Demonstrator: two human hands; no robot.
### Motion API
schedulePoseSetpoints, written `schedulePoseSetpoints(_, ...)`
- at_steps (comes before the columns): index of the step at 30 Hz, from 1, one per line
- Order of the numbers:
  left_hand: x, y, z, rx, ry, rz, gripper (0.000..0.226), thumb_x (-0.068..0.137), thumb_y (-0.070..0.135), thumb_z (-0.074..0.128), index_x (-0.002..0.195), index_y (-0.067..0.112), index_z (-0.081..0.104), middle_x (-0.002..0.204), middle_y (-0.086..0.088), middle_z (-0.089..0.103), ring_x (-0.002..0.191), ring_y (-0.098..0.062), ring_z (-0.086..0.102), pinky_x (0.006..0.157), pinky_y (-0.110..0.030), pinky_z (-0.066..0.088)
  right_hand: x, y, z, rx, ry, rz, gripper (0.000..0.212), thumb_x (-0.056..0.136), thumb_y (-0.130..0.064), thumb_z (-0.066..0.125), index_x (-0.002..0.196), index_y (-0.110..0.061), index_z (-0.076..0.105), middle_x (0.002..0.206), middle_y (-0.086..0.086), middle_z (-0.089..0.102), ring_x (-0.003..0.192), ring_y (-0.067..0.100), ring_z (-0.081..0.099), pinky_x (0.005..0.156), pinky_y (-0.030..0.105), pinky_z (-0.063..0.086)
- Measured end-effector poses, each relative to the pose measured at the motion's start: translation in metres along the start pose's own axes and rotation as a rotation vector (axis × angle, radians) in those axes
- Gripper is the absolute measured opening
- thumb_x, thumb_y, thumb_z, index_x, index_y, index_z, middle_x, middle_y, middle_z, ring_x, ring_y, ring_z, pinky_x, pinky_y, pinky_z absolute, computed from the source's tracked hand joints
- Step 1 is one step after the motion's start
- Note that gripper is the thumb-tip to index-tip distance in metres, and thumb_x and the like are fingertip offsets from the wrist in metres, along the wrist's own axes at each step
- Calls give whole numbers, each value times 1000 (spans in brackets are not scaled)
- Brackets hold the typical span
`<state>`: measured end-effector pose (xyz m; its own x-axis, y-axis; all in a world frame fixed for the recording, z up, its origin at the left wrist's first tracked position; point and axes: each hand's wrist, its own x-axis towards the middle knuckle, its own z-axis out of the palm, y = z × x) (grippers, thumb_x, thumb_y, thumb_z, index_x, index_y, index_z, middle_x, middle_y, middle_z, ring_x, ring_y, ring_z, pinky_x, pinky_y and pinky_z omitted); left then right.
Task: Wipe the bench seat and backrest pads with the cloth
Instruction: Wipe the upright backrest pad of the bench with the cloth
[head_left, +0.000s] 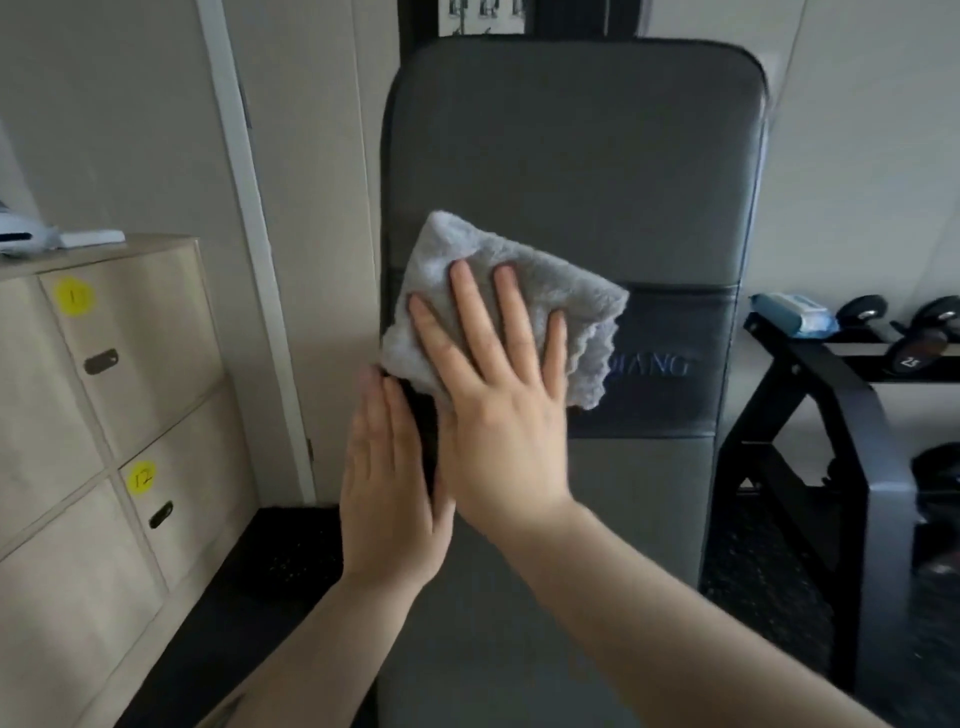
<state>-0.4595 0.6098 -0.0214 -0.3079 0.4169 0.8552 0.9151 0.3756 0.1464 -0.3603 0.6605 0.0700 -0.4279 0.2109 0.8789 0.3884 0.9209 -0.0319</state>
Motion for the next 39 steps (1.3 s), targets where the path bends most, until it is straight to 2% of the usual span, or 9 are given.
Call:
schedulePoseSetpoints(3,-2,-9,4,162,-121,6,65,99,38,24,150,-2,17,156,-27,12,141,-43,24,117,-47,17,-42,-8,13,51,-106,-133,52,90,-25,42,142,-25,46,157,-2,28,148,22,14,118,52,12)
schedulePoseSetpoints(6,0,-4,-4,-26,-8,-5,74,96,44,27,152,5,-1,159,-18,0,143,-37,16,114,-40,17,-65,40,-3,-82,-143,-166,60,87,-22,54,145,-29,41,159,-5,23,148,18,13,118,48,12)
schedulePoseSetpoints(9,0,4,-7,-75,77,12,70,100,49,17,151,10,-10,159,-6,-12,147,-24,0,117,-35,11,-35,74,-27,-48,41,117,61,92,-20,49,149,-34,31,160,-5,15,149,18,6,118,53,12)
schedulePoseSetpoints(12,1,4,-6,-63,70,-4,68,101,47,17,151,10,-10,159,-6,-9,147,-25,1,116,-46,20,-1,65,-27,56,185,387,57,96,-24,40,150,-33,26,162,-3,9,149,20,-3,117,56,7)
schedulePoseSetpoints(18,-2,4,-8,-75,53,6,70,100,48,19,151,9,-10,159,-5,-12,147,-21,-4,115,-41,17,-82,78,-8,-132,2,-4,63,91,-20,50,149,-32,29,158,-3,20,148,22,12,118,53,14)
schedulePoseSetpoints(25,-4,6,-5,-9,84,86,57,104,37,19,153,18,-4,159,-2,-10,148,-25,-6,121,-42,4,-28,79,-18,101,284,525,53,100,-24,38,151,-27,24,162,2,8,149,23,1,119,49,4)
schedulePoseSetpoints(33,-16,3,-6,-46,41,100,60,102,27,29,153,15,1,160,-8,2,148,-21,-5,121,-40,5,-151,84,6,-74,-71,88,61,92,-25,44,149,-33,26,159,-10,12,149,19,7,118,51,10)
schedulePoseSetpoints(37,-42,0,-6,-23,-58,87,62,102,31,24,152,16,-9,159,1,-13,148,-20,-9,121,-32,-3,-104,80,1,48,159,456,55,98,-25,37,151,-27,23,159,-4,4,149,24,1,119,51,4)
schedulePoseSetpoints(39,-47,0,-4,-11,-54,73,64,101,29,26,152,17,-10,159,2,-14,148,-19,-10,121,-30,-4,-95,55,13,83,172,465,58,95,-24,40,150,-28,22,158,-2,5,149,26,-1,119,51,1)
